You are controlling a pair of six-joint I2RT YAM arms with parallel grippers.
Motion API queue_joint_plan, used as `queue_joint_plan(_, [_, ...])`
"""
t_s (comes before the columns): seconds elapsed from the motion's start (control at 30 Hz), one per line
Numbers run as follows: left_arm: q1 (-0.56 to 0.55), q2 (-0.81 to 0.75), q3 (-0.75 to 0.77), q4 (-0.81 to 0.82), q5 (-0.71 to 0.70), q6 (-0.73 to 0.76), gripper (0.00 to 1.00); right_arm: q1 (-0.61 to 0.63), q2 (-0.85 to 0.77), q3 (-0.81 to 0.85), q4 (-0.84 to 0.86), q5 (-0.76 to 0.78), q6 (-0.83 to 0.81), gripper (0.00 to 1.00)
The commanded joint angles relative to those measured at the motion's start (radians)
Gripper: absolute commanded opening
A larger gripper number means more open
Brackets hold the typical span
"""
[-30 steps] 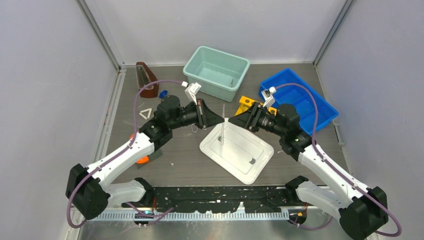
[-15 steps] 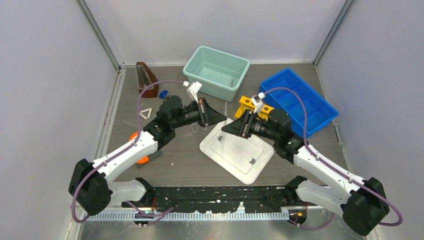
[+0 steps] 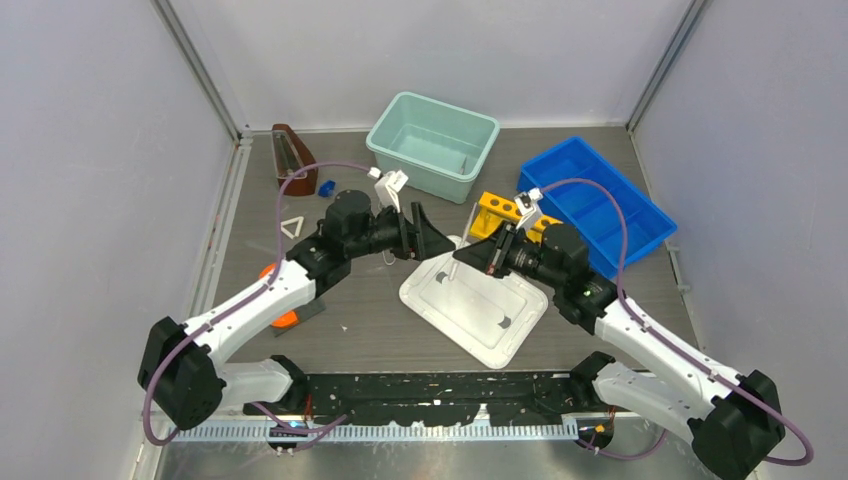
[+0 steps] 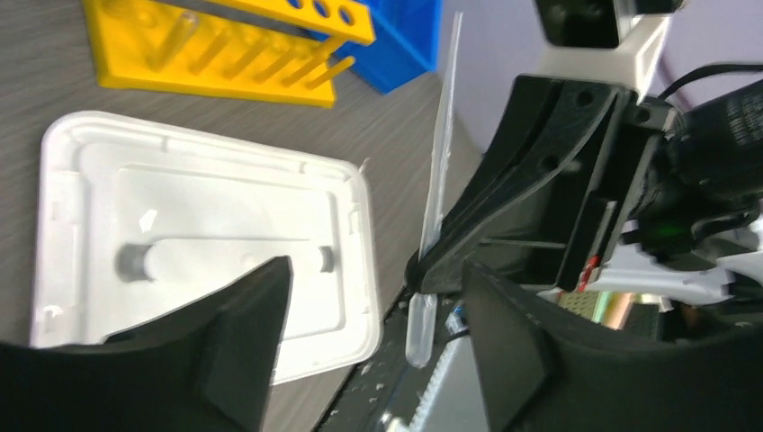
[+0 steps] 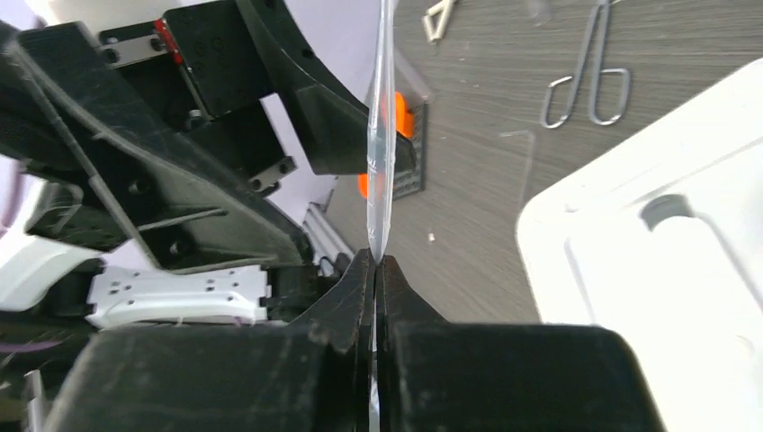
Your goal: Organize the chemistry lab equipment
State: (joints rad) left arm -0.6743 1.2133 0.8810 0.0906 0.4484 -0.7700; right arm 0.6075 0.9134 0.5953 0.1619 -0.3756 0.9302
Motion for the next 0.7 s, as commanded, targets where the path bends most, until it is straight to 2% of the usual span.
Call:
queue_joint_plan(0.0, [-0.003, -0.032, 0.11, -0.212, -0.046, 0.169, 0.81, 0.002, -0.041, 0.104, -0.202, 0.144, -0.123, 0.01])
queue_joint_plan(0.03, [-0.003, -0.032, 0.129, -0.257, -0.054, 0.205, 0.89, 0.0, -0.046, 0.129, -0.322, 0.233, -0.18, 0.01])
queue_joint_plan(0.07, [-0.002, -0.032, 0.149, -0.305, -0.066, 0.242, 0.96, 0.0, -0.057, 0.18, -0.372, 0.281, -0.206, 0.01])
queue_joint_plan(0.1, [-0.002, -0.033, 0.169, -0.351, -0.084, 0.276, 0.99, -0.001, -0.061, 0.204, -0.458, 0.387, -0.253, 0.01])
queue_joint_plan(0.23, [-0.002, -0.039, 0.229, -0.513, -0.186, 0.384, 1.0, -0.006, -0.056, 0.308, -0.596, 0.629, -0.333, 0.01])
queue_joint_plan(0.43, [-0.003, -0.034, 0.295, -0.672, -0.239, 0.42, 1.0, -0.041, 0.058, 0.425, -0.742, 0.965, -0.332, 0.0])
queue_joint_plan(0.5, [-0.002, -0.033, 0.305, -0.719, -0.268, 0.448, 1.0, -0.091, 0.113, 0.461, -0.787, 1.034, -0.311, 0.0])
queue_joint_plan(0.67, [-0.002, -0.005, 0.308, -0.78, -0.33, 0.498, 1.0, -0.3, 0.229, 0.461, -0.767, 1.011, -0.219, 0.0])
